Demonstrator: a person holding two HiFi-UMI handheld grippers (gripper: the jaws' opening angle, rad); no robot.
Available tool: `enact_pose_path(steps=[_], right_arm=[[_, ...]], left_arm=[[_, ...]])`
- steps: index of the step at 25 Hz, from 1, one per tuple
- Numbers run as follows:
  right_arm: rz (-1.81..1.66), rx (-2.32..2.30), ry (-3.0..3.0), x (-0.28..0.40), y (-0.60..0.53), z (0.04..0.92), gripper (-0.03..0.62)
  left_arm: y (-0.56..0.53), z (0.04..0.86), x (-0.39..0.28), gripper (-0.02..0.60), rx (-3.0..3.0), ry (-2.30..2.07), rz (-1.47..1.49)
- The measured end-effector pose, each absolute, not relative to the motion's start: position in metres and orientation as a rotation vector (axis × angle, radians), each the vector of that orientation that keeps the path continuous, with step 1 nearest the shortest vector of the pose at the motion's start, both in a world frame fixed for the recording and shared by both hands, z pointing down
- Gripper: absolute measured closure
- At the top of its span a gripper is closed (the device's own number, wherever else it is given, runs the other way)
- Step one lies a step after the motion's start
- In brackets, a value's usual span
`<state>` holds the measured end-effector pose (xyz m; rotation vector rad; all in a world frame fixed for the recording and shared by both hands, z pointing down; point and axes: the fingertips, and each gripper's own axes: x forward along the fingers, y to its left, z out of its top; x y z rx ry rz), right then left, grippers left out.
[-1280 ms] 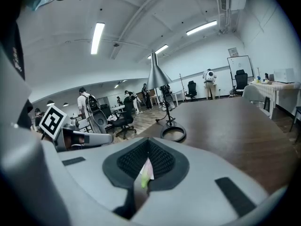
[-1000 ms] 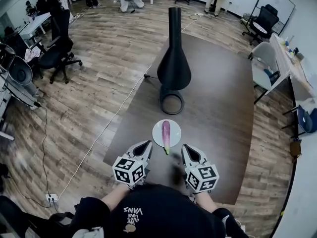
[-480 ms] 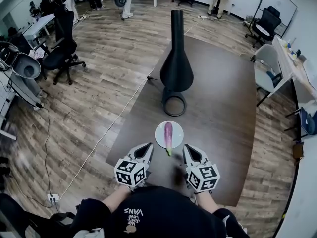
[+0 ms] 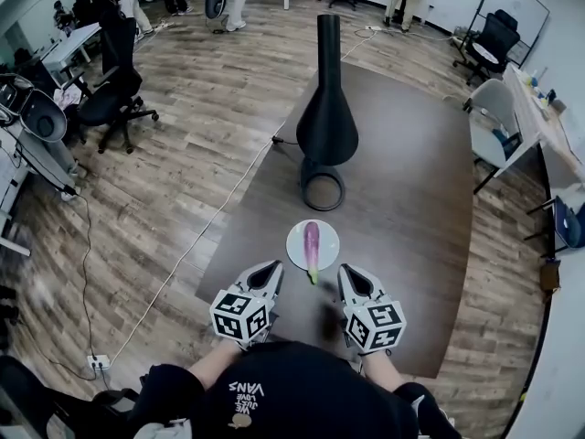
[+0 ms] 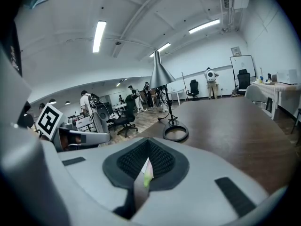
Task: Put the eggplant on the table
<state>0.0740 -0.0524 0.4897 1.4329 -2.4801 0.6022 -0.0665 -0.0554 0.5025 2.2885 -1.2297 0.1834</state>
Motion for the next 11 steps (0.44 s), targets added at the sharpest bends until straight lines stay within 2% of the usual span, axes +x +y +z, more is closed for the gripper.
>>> enact_pose_path(steps=[11], right_arm=[[0.604, 1.441, -2.467, 0.0772, -0.0473, 0.4953, 0.576]], left_arm=[[-0.0502, 0.5049, -0.0623, 0.571, 2.308, -1.227, 0.203]])
